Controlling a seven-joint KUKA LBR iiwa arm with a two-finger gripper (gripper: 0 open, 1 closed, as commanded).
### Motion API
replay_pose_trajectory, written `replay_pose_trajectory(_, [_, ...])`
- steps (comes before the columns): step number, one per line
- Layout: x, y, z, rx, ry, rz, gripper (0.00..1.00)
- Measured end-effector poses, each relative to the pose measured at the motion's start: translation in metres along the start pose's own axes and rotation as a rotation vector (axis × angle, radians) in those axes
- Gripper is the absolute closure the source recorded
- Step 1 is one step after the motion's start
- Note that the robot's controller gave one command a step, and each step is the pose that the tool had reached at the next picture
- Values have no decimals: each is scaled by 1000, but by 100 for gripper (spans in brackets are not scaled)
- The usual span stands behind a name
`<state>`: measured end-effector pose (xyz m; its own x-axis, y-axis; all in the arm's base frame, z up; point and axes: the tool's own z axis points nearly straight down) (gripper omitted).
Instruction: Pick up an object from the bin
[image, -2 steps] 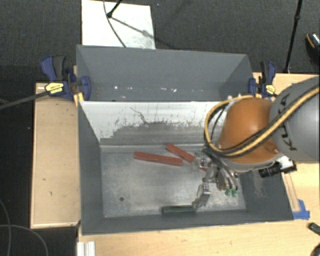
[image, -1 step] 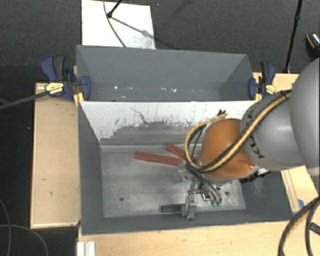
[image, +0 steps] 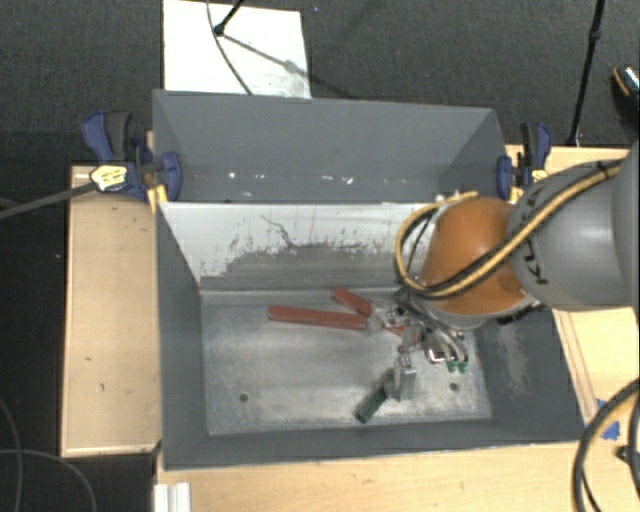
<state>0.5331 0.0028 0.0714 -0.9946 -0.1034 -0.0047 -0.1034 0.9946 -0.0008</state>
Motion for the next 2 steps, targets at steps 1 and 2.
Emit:
replay_pose_trajectory(1, [35,1,1,-3,3,-499,0])
replay_pose_trajectory(2, [37,9,0,-2,2,-284,0])
